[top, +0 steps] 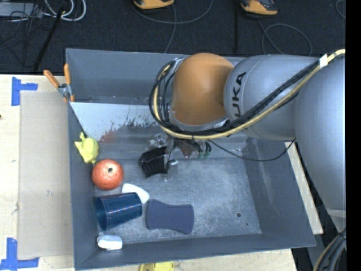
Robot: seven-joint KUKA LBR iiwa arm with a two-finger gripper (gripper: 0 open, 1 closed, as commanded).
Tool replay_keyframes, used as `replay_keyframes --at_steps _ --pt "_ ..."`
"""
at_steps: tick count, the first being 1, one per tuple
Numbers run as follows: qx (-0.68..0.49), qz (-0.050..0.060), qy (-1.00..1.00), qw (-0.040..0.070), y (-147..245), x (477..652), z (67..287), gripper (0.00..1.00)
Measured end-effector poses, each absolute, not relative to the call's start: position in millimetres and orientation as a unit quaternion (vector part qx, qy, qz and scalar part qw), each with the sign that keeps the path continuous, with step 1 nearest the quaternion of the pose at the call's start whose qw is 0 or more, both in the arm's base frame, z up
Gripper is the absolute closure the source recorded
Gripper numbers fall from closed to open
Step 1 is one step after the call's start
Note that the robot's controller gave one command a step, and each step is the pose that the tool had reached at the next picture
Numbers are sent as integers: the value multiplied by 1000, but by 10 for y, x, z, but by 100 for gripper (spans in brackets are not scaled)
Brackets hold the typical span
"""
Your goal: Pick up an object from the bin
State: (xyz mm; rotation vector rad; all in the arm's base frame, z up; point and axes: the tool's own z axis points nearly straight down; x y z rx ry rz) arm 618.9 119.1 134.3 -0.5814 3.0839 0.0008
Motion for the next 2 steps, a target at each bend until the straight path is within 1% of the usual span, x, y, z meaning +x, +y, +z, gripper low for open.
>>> replay_keyframes --at_steps 2 --pt "-185 0 983 0 1192 6184 1391 100"
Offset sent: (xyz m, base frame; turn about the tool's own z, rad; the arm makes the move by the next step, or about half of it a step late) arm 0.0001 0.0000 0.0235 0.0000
